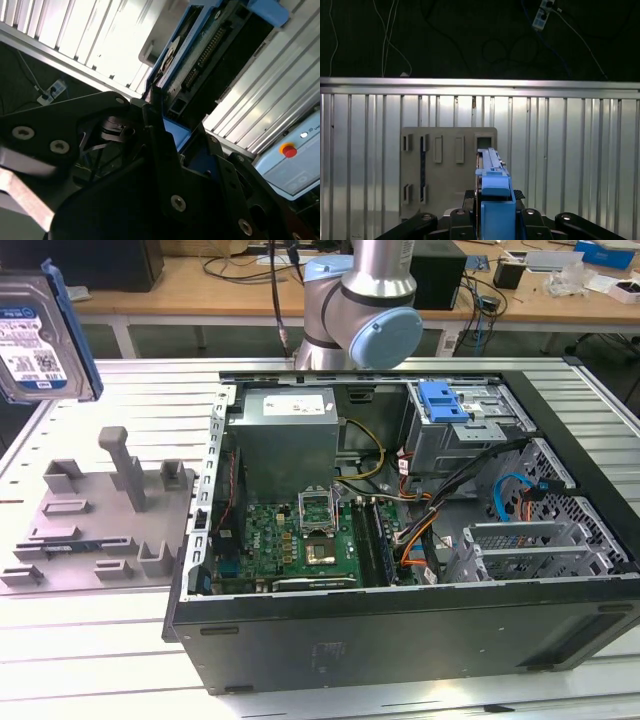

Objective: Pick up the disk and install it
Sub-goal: 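Pick up the disk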

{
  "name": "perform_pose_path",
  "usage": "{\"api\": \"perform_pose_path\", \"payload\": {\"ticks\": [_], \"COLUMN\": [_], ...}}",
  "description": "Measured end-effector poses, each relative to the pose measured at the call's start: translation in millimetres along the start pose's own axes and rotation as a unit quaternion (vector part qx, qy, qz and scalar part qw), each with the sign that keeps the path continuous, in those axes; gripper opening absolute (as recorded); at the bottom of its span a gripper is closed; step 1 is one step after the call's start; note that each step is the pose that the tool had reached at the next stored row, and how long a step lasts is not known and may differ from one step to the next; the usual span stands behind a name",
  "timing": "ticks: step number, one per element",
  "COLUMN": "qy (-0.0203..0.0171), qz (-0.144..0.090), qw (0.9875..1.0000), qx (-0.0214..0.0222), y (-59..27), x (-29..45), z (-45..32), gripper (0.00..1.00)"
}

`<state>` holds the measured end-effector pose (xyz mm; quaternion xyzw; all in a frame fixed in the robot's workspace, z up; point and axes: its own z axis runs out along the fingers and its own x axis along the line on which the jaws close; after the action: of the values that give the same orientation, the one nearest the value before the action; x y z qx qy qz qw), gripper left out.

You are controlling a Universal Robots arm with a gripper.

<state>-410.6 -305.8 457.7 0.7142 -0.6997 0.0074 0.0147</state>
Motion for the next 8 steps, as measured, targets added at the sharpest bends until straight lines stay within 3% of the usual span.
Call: {"api": "perform_pose_path", "payload": {"ticks": [5, 8], "qy": [-0.0004, -0.0004], "qz": [0.000, 0.000], "qw": [1.0000, 1.0000], "qx": [0.0001, 0.0001], "y": [-0.6, -0.7], "x": [0.4, 0.4], "z": [-12.0, -12.3], "gripper": [0.37, 0.37]}}
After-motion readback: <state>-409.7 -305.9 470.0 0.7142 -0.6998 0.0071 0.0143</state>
